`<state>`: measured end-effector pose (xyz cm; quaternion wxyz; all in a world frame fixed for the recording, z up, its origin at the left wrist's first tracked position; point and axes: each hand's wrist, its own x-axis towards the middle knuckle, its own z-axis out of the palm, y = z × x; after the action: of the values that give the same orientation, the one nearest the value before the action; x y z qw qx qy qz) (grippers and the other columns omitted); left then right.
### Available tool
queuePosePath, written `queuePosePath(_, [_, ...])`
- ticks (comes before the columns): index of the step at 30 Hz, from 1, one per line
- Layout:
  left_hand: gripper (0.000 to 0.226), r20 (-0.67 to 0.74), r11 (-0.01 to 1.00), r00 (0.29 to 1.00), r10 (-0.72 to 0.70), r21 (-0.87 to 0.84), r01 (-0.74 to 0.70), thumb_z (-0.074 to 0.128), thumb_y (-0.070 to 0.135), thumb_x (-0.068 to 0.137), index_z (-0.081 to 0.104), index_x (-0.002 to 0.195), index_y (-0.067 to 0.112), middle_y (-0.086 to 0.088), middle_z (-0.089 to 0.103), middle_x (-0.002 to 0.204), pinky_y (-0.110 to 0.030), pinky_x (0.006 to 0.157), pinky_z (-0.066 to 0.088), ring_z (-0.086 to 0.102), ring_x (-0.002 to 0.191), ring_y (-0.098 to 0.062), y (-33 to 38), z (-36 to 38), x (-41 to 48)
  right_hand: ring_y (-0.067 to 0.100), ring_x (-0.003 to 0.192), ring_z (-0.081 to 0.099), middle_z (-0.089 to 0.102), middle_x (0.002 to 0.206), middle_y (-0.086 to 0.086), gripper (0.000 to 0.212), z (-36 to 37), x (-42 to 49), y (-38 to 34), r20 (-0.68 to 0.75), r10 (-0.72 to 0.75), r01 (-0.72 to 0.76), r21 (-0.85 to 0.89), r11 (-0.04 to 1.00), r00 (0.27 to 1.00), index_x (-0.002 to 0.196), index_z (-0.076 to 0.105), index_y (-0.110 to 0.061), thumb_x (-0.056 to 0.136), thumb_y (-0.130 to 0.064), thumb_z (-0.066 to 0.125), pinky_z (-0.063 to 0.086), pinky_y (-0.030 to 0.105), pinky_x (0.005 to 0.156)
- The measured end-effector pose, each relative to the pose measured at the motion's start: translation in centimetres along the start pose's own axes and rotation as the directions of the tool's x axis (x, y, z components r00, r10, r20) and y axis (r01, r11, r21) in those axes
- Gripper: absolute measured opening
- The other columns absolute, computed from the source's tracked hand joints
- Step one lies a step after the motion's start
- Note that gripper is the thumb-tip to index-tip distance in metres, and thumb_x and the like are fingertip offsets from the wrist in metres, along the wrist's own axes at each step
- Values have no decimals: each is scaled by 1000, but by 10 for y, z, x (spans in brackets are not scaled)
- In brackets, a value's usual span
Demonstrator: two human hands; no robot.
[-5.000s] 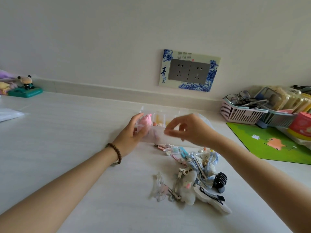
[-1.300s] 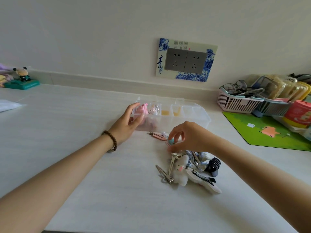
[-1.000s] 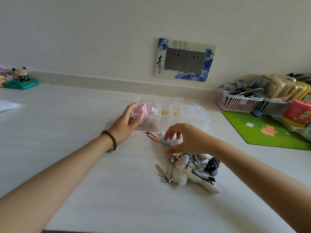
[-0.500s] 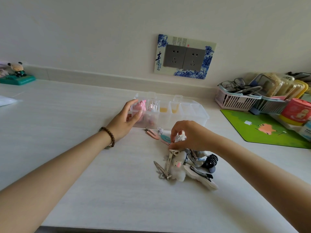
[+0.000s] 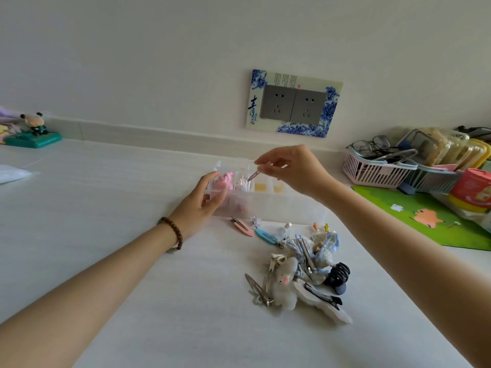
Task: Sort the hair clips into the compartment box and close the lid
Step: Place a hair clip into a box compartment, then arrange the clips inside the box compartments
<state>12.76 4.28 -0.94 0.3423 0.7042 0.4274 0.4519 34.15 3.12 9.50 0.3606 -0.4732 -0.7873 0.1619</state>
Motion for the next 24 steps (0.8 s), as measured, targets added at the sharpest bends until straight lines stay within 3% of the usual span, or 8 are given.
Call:
queuePosePath(3, [47,12,1000,1000,2,-17,-1,45,57,79,31,123,50,11,46,129,-1,74,37,52,105,5,2,0,-2,19,79,64,71,95,14,24,5,22,1,136,15,-2,-93,996,991,103,65,-7,80,-11,71,51,22,75])
queuePosePath(7, [55,12,1000,1000,-9,-4,9,44,57,79,28,130,46,13,39,136,-14,84,38,50,114,-7,1,-1,-2,9,70,59,70,92,4,31,17,35,3,366,54,-9,-123,992,929,105,60,-9,77,-13,74,47,11,65])
queuePosePath(10, [48,17,1000,1000,-9,-4,9,44,60,79,28,124,53,16,38,134,-11,84,37,49,115,-6,0,-1,-2,12,83,58,67,108,4,34,22,38,6,265,-15,66,-184,981,964,108,61,-10,77,-16,73,48,22,75])
queuePosePath(13, [46,18,1000,1000,-21,-15,22,43,63,78,28,122,56,14,40,135,-16,88,36,48,118,-7,0,-2,0,11,94,61,68,112,-1,26,21,33,8,122,-79,105,-226,968,989,108,67,-15,85,-26,64,46,17,75])
queuePosePath(15, [47,20,999,999,-28,-23,28,43,64,78,28,122,56,12,41,136,-17,87,37,49,119,-9,-1,-1,0,13,95,65,71,111,0,28,23,24,15,148,-57,90,-227,970,987,106,70,-21,90,-38,53,47,15,76])
queuePosePath(18, [49,19,999,999,-32,-20,33,42,63,78,28,124,54,5,45,137,-17,85,38,51,117,-11,-2,-1,1,31,100,65,71,110,7,45,26,12,24,209,24,26,-236,971,978,105,70,-28,93,-52,33,50,39,89])
queuePosePath(21, [55,16,1000,999,-28,-11,28,42,62,79,28,130,49,3,45,139,-16,85,38,52,117,-11,-4,-1,2,21,113,57,66,120,2,51,30,12,27,249,35,32,-257,966,968,116,64,-26,97,-49,23,42,36,97])
queuePosePath(24, [60,17,1000,1000,-24,-2,24,43,61,79,27,134,44,5,40,143,-22,91,37,50,120,-12,-5,-1,1,24,112,55,66,117,11,52,33,17,25,289,59,30,-293,956,956,120,61,-25,98,-48,20,40,38,96])
